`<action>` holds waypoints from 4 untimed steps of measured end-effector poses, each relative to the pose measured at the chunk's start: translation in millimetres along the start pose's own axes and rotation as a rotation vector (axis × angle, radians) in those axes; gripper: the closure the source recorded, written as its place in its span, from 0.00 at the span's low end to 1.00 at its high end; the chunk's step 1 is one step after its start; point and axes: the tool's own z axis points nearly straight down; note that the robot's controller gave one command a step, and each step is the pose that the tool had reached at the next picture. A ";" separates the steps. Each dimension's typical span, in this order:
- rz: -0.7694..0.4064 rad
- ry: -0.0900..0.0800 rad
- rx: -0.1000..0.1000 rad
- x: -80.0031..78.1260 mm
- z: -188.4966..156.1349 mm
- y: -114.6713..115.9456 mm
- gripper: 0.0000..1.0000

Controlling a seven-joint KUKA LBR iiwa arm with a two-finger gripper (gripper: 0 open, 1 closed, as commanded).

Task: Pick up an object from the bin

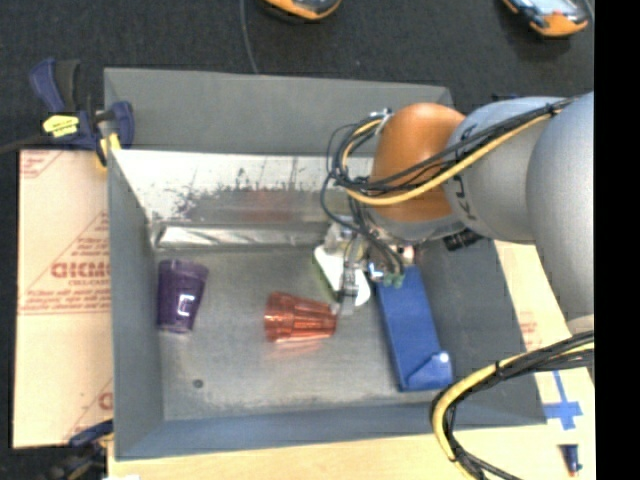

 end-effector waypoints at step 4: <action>-0.077 -0.007 0.000 91.9 1.9 38.9 0.00</action>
Offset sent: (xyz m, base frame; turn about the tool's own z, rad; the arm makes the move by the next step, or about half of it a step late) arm -0.0310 0.0653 0.0655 -0.0783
